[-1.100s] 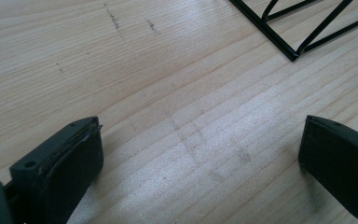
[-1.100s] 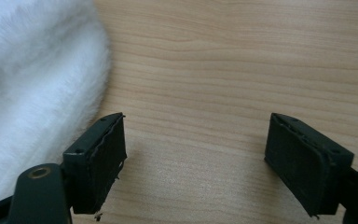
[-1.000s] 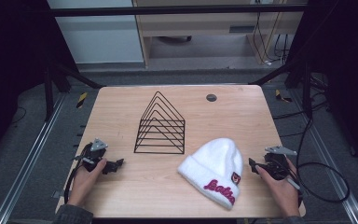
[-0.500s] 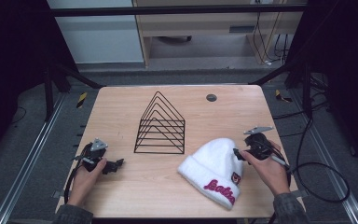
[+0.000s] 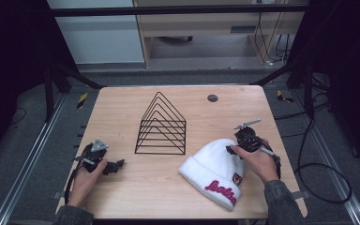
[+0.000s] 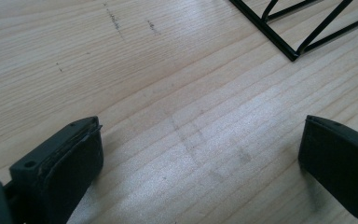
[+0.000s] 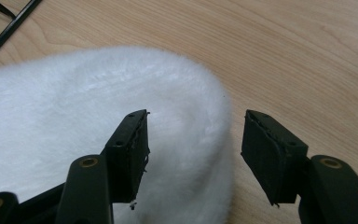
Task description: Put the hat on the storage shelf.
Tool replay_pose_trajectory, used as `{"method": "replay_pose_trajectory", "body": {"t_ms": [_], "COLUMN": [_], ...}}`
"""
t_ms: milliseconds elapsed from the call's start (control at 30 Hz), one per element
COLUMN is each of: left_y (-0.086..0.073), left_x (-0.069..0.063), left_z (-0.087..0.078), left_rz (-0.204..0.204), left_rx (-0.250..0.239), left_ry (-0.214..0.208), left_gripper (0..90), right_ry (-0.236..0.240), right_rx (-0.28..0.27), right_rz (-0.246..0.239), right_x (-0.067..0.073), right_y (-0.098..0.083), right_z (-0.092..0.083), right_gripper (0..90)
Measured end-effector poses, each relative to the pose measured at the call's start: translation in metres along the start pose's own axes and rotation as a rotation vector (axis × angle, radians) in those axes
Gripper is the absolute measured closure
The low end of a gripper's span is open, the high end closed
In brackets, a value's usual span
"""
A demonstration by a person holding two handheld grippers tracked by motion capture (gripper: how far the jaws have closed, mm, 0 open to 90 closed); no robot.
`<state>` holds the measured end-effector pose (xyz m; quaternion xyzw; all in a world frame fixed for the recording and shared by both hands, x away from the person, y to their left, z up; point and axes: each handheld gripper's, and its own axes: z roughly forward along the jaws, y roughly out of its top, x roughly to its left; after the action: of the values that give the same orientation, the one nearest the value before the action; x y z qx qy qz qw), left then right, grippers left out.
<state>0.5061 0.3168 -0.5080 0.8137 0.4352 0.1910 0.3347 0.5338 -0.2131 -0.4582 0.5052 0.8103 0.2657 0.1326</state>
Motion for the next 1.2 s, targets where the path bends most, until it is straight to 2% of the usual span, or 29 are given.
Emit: {"method": "replay_pose_trajectory", "body": {"t_ms": [300, 467, 600, 867, 967, 1100, 1200], "left_y": [0.0, 0.0, 0.0, 0.0, 0.0, 0.0, 0.0], "left_x": [0.0, 0.0, 0.0, 0.0, 0.0, 0.0, 0.0], "left_z": [0.0, 0.0, 0.0, 0.0, 0.0, 0.0, 0.0], "left_rz": [-0.001, 0.0, 0.0, 0.001, 0.0, 0.0, 0.001], "left_rx": [0.0, 0.0, 0.0, 0.0, 0.0, 0.0, 0.0], "left_ry": [0.0, 0.0, 0.0, 0.0, 0.0, 0.0, 0.0], "left_gripper": [0.0, 0.0, 0.0, 0.0, 0.0, 0.0, 0.0], "right_ry": [-0.002, 0.0, -0.001, 0.007, 0.013, 0.009, 0.015], "right_rx": [0.032, 0.045, 0.052, 0.064, 0.052, 0.02, -0.039], "right_rz": [0.009, 0.009, 0.006, 0.006, -0.006, -0.027, -0.047], "right_x": [0.003, 0.003, 0.004, 0.005, 0.004, 0.007, 0.01], "right_y": [-0.001, -0.002, -0.002, -0.003, -0.004, -0.005, -0.005], "right_z": [0.012, 0.016, 0.017, 0.017, 0.016, 0.011, -0.002], "right_gripper": [45.5, 51.0, 60.1, 69.2, 79.5, 82.1, 82.6]}}
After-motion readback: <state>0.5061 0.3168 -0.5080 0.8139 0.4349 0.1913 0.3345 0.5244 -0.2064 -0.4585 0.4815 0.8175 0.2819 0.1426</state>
